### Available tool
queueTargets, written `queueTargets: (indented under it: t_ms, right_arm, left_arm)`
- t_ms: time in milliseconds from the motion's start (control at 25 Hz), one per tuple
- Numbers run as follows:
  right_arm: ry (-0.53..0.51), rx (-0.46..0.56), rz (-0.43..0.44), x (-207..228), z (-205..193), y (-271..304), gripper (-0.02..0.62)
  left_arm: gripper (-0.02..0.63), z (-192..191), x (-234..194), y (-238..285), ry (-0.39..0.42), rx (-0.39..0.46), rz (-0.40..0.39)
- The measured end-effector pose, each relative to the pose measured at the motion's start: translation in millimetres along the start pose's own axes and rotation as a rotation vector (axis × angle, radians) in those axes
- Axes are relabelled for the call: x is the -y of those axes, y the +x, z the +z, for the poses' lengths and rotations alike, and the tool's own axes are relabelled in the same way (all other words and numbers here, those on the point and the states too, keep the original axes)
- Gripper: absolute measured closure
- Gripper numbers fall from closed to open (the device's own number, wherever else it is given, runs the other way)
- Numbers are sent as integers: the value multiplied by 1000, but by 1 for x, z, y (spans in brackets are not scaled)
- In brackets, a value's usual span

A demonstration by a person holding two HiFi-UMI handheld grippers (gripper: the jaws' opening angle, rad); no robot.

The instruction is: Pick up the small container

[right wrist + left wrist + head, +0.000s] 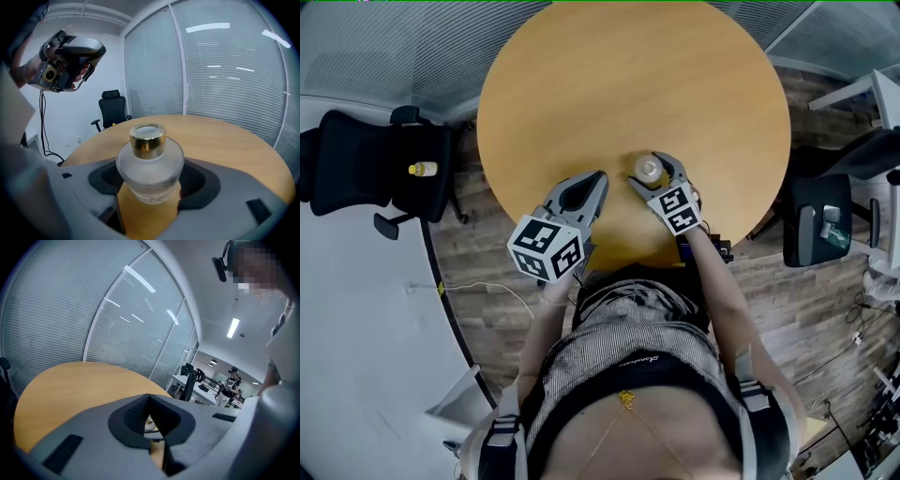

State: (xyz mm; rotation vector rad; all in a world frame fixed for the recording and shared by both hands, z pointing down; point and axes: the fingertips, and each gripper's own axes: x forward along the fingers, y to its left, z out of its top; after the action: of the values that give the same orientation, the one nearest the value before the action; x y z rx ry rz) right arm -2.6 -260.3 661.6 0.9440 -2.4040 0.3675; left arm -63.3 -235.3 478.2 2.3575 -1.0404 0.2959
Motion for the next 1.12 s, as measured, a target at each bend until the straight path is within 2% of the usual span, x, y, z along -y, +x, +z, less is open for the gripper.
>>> queueTargets:
  t_ms: [240, 560, 1120]
  right_arm:
    - [-22, 11, 8, 0, 3, -20, 258]
    - [4, 49, 11, 7, 11, -47, 258]
    - [5, 87, -36, 18, 21, -92, 258]
  left_arm:
    - [601, -6, 6, -6, -1, -1, -2]
    - [601, -5, 13, -12, 10, 13, -6]
    - [601, -10, 22, -23, 5, 31, -4]
